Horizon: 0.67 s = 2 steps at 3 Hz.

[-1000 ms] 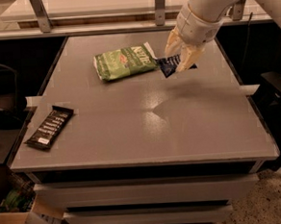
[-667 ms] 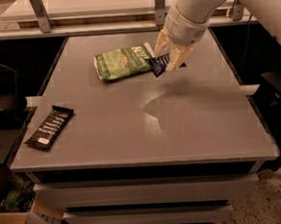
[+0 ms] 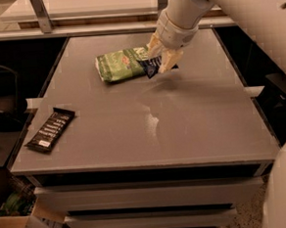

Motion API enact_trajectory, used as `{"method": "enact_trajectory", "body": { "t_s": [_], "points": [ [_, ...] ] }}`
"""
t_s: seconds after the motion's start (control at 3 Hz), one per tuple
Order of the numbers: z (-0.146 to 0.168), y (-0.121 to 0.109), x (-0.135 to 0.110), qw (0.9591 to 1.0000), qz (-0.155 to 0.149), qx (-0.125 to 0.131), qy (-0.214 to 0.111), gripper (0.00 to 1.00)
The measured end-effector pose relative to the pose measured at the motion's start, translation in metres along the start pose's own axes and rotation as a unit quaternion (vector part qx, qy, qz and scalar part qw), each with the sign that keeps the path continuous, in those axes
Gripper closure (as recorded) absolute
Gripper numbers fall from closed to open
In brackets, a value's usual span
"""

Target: Move rxbar blueberry near green jalapeno chip bag

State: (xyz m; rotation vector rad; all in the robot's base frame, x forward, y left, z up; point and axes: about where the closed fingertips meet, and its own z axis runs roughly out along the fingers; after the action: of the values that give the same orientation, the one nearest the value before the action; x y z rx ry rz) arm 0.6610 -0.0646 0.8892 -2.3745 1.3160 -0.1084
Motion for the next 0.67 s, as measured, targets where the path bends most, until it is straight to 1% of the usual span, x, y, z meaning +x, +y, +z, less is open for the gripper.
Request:
{"method": "enact_trajectory", "body": {
  "t_s": [0.33, 0.67],
  "points": [
    [0.01, -0.012, 0.002, 1.0, 0.003, 0.003, -0.002, 0.82],
    [0.012, -0.022, 0.007, 0.9999, 0.006, 0.009, 0.001, 0.58]
  ]
}}
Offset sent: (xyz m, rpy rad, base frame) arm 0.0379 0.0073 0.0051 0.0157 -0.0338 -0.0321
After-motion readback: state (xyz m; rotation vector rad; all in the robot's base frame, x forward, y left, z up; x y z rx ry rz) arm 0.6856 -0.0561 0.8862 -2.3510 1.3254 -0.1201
